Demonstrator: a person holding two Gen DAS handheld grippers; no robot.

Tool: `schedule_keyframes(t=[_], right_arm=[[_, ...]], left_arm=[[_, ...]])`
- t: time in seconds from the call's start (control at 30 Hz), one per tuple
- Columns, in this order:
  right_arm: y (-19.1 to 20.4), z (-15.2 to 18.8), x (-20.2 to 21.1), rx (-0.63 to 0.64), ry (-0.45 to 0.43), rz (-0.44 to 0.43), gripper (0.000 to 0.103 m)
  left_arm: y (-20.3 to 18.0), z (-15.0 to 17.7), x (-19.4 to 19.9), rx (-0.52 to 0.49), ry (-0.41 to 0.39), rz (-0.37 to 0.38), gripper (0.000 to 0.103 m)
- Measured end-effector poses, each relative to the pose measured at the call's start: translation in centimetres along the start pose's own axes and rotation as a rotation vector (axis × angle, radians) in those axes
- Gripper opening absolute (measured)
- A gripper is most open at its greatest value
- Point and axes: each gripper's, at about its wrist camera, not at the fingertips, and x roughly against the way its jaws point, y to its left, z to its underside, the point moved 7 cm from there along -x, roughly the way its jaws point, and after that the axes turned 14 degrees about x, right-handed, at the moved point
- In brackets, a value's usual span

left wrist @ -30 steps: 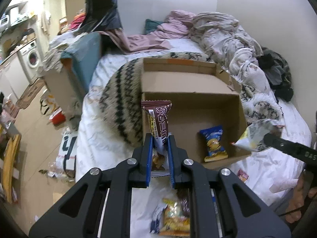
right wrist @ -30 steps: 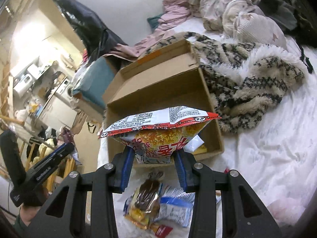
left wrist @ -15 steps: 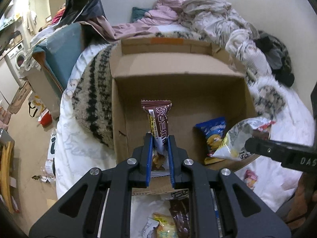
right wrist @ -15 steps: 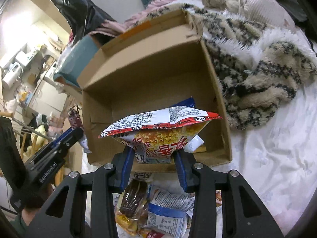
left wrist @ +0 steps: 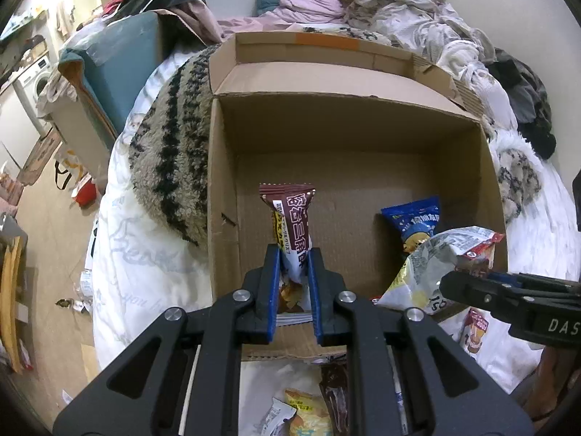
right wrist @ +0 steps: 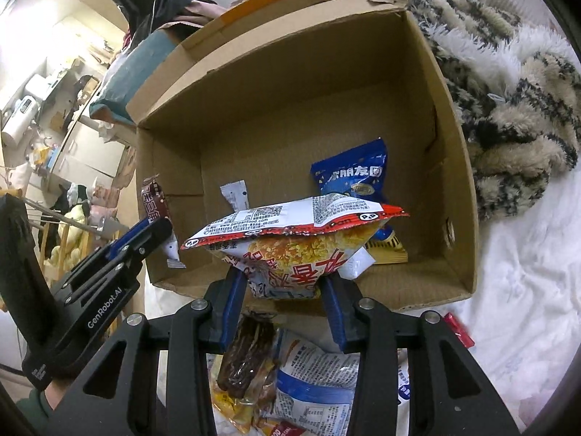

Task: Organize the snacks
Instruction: 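Lower the chocolate bar into the box with the left tool while the right tool drops the chip bag in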

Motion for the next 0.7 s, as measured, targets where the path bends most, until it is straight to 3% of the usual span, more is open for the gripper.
schedule_keyframes(t=[0.17, 0.2, 0.27, 0.33, 0.4, 0.47, 0.57, 0.7], right_arm=[[-0.1, -0.5, 0.3, -0.015, -0.034, -0.010, 0.046], [-0.2, -0.5, 0.5, -0.019, -0.046, -0.010, 0.050], [-0.3, -0.8, 0.9, -0.026, -0.075, 0.001, 0.074], [-0.5, -0.9, 1.3, -0.017, -0.092, 0.028, 0.077], [-0.6, -1.0, 1.4, -0.015, -0.090, 0.036, 0.077], [-0.8, -0.9, 1.3, -0.025, -0.089, 0.035, 0.077], [-1.0, -1.0, 1.3, -0.029, -0.091, 0.039, 0.077], [-1.0, -1.0, 1.7, -0.019, -0.099, 0.045, 0.077]], left_arm=[[-0.1, -0.2, 0.3, -0.015, -0.024, 0.003, 0.014], [-0.2, -0.2, 0.3, -0.018, -0.021, 0.002, 0.015], [-0.3, -0.1, 0.3, -0.024, -0.013, 0.009, 0.015], [-0.3, -0.1, 0.4, -0.027, -0.015, 0.006, 0.016], [-0.2, -0.1, 0.5, -0.026, -0.017, 0.002, 0.025], [-0.1, -0.2, 0.7, -0.018, -0.027, 0.000, 0.052], [-0.1, -0.3, 1.2, -0.012, -0.049, 0.005, 0.074], [-0.4, -0.1, 1.6, -0.026, -0.045, 0.017, 0.076]])
